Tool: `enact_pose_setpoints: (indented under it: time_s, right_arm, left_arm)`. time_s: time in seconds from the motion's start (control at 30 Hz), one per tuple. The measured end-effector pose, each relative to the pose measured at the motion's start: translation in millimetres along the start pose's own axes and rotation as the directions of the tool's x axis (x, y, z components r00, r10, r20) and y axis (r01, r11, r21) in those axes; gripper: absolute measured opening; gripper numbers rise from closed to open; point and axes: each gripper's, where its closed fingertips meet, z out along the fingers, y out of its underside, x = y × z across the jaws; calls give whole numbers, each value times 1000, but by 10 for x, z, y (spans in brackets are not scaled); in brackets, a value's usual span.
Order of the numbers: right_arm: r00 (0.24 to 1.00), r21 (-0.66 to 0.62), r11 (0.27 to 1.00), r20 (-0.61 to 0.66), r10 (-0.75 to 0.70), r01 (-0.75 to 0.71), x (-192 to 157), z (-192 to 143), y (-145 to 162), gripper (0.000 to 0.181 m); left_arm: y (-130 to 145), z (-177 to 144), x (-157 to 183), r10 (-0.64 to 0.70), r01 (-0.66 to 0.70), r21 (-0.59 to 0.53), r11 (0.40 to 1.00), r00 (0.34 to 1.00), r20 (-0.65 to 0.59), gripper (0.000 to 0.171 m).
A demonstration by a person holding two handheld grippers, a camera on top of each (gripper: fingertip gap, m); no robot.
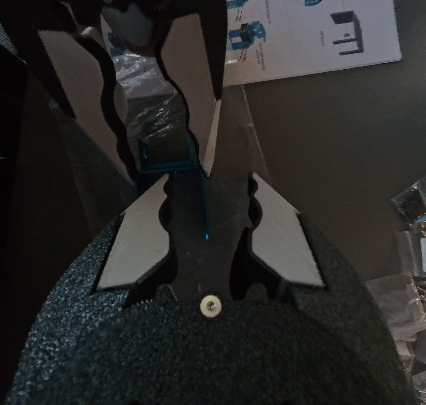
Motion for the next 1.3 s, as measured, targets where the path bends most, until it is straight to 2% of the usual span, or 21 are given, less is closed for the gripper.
enact_pose_setpoints:
  time_s: [0.23, 0.27, 0.37, 0.53, 0.63, 0.8, 0.9, 1.1, 1.13, 1.23, 1.3]
  right_arm:
    - [1000, -63, 998, 6, -21, 21, -61, 142, 78, 75]
    - [1000, -50, 999, 3, -8, 8, -30, 117, 67, 78]
    - [1000, -9, 1000, 8, 15, -15, 16, 10, 33, 68]
    - [999, -53, 998, 15, -31, 32, -90, 132, 64, 73]
    - [1000, -46, 999, 16, 15, -15, -23, 126, 80, 79]
    - [1000, -19, 1000, 25, 12, -11, -43, 80, 35, 68]
    - [999, -42, 999, 39, -4, 6, -90, 116, 60, 77]
    - [997, -17, 998, 43, 59, -59, -12, 101, 61, 76]
    - [998, 1, 998, 22, 64, -64, 39, 61, 44, 69]
    - [998, -7, 999, 32, 52, -52, 22, 12, 56, 72]
    - [999, -52, 998, 34, 23, -21, -27, 73, 122, 84]
  left_arm:
    - [1, -1, 3, -1, 1, 0, 1000, 1000, -1, 59]
    - [1, -1, 3, -1, 1, 0, 1000, 1000, -1, 59]
    - [0, 0, 4, 0, 0, 0, 1000, 1000, 0, 61]
    - [1, -1, 6, -1, 1, 0, 1000, 1000, -2, 59]
    - [0, -1, 6, -1, 1, 0, 1000, 1000, -1, 59]
    - [0, -2, 8, -2, 2, -1, 1000, 1000, -1, 60]
    - [1, -2, 10, -2, 2, -1, 1000, 1000, -2, 60]
    - [1, -4, 4, -6, 6, 0, 1000, 1000, 1, 60]
    - [1, -4, 6, -5, 5, -1, 1000, 1000, 1, 60]
    - [1, -4, 10, -4, 4, -1, 1000, 1000, 0, 60]
    - [1, -4, 10, -4, 4, -1, 1000, 1000, -1, 60]
